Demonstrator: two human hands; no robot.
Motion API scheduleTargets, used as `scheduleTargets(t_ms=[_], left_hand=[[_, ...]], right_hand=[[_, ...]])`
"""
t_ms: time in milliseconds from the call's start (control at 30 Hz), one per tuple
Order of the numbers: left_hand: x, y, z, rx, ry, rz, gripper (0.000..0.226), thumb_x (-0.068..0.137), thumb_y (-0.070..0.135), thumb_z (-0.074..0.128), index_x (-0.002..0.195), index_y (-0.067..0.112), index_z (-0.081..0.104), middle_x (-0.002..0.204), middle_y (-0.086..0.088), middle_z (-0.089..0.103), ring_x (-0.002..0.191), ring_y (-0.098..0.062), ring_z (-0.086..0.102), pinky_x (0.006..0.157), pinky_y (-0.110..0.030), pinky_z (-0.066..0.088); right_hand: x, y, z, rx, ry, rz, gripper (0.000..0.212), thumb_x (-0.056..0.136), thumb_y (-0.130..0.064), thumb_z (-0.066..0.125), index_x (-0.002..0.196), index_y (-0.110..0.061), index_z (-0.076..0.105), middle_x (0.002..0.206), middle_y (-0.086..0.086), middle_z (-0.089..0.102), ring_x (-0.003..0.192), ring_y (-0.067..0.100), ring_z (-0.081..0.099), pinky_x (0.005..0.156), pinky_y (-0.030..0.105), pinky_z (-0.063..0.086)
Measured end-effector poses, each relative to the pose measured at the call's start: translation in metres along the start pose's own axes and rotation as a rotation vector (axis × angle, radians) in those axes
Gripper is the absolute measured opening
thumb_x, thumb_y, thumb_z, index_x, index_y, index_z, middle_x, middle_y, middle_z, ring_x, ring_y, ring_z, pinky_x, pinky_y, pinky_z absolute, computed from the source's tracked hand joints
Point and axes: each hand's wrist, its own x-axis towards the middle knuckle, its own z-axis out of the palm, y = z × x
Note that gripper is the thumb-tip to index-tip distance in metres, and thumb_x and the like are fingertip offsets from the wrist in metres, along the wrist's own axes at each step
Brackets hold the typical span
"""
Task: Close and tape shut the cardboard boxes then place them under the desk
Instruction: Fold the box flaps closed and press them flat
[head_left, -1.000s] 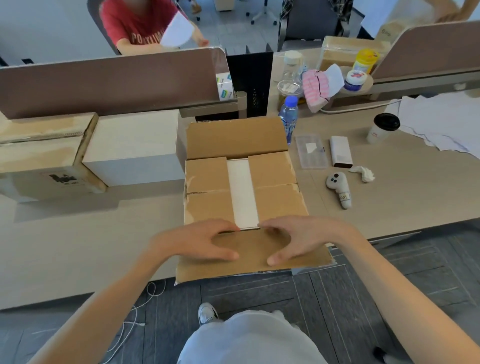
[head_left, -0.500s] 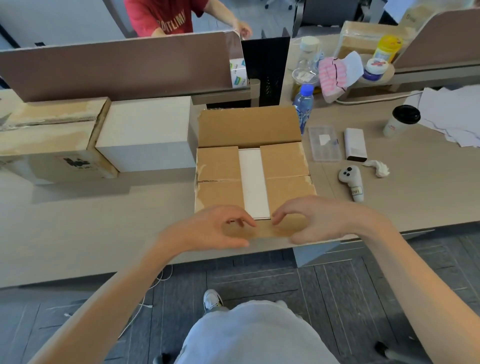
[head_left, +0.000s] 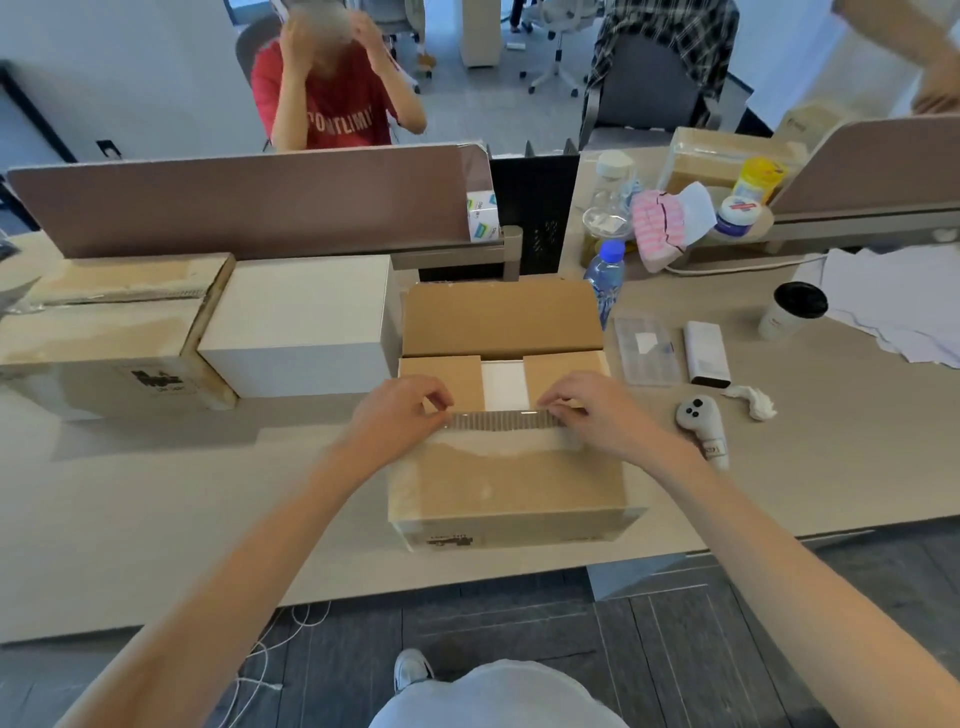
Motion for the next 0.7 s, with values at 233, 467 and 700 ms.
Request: scheduleTargets(t_ms=[233,467,700], left_hand=[[0.074,-0.024,0.0,-0.213,0.054,-0.322,0.041,0.085,0.024,0.06,0.121,0.014,0.043,0.111,-0.003,0.057,0.105,-0.026,0.057,0.089,-0.043,0.051],[0.103,-0.038,0.003,-0.619,0.059,-0.508,0.058,0.089,0.014,0.056,0.135,0.004,0.023,0.123,-0.005,0.048,0.105,-0.019,0.052,0.084,-0.033,0.05],[0.102,-0.058,0.002,-0.673,0.232,-0.491,0.033,0.099,0.022,0.034,0.131,0.013,0.041,0.125,-0.012,0.057,0.113,-0.03,0.055,0.099,-0.049,0.045]], right_hand=[[0.063,0.049,0.009,0.12,0.088,0.357,0.061,0.084,-0.027,0.064,0.14,-0.024,0.041,0.14,0.006,0.046,0.13,0.031,0.041,0.104,0.042,0.039],[0.083,0.064,-0.009,0.924,0.232,0.553,0.041,0.087,-0.031,0.066,0.127,-0.027,0.057,0.121,-0.007,0.064,0.113,0.013,0.058,0.086,0.029,0.044],[0.072,0.071,-0.021,1.158,0.348,0.684,0.037,0.104,-0.035,0.032,0.114,-0.015,0.061,0.111,0.003,0.066,0.096,0.012,0.06,0.082,0.03,0.046]])
